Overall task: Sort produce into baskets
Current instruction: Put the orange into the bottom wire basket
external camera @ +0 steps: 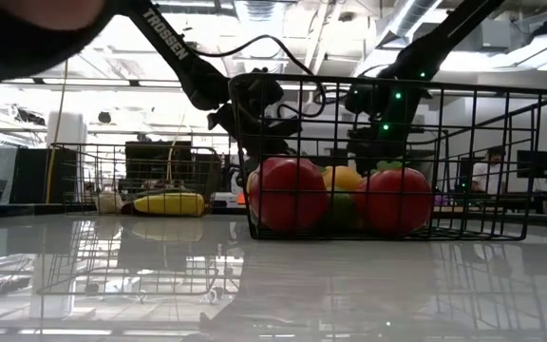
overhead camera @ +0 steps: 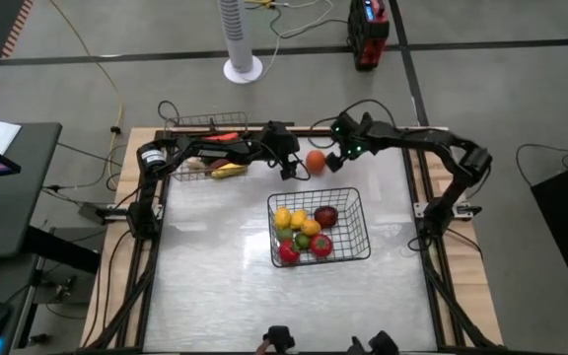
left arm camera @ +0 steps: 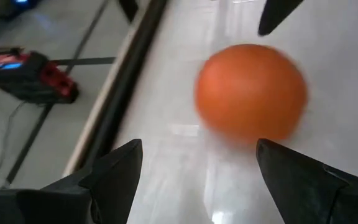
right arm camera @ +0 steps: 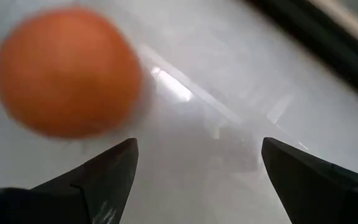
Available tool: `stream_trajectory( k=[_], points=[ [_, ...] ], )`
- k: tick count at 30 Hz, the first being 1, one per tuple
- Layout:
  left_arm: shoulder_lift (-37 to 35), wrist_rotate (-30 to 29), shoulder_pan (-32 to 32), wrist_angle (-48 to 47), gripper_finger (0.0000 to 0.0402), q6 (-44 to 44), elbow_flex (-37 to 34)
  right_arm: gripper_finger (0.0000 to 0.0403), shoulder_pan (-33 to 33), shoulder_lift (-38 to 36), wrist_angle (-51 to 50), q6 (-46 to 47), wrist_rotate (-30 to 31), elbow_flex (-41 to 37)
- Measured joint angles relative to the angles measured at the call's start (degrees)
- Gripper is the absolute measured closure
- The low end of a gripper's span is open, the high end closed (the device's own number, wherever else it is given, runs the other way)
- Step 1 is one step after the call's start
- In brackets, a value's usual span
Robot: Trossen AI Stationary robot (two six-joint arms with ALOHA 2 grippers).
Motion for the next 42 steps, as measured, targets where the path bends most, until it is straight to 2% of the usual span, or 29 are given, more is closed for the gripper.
stream_trajectory(
  k=[4,9,13,19,25,31,37,42],
  points=[
    [0.0,4.1,-0.2,-3.5,0.0097,3.2,0.0,0.0033,2.6,0.6,1.5,-1.1,-0.4,0.0],
    [0.0,4.8,-0.3,-7.4,0.0097,8.0,0.0,0.0033,4.9,0.6,4.7,-3.7,-1.7,0.0],
    [0.0,5.1,-0.3,-7.5,0.0097,11.4,0.0,0.0033,5.5,0.6,7.1,-8.8,-4.6,0.0],
    [0.0,7.3,-0.3,-7.4,0.0097,15.5,0.0,0.0033,5.7,1.1,9.9,-18.4,-5.8,0.0],
    [-0.1,7.3,-0.3,-8.2,0.0097,15.6,0.0,0.0033,6.0,3.8,10.1,-21.6,-10.8,0.1],
    [-0.7,7.3,-0.3,-10.2,0.0097,16.7,0.0,0.0033,6.8,1.8,4.9,-21.7,-4.8,0.6],
    [-3.2,9.7,-0.3,-10.2,0.0097,14.8,0.0,0.0033,4.5,0.2,7.4,-21.5,-4.6,0.7],
    [-3.0,10.2,0.4,-7.2,0.0097,10.7,0.0,0.0033,2.9,2.0,11.3,-21.5,-10.7,0.7]
  ],
)
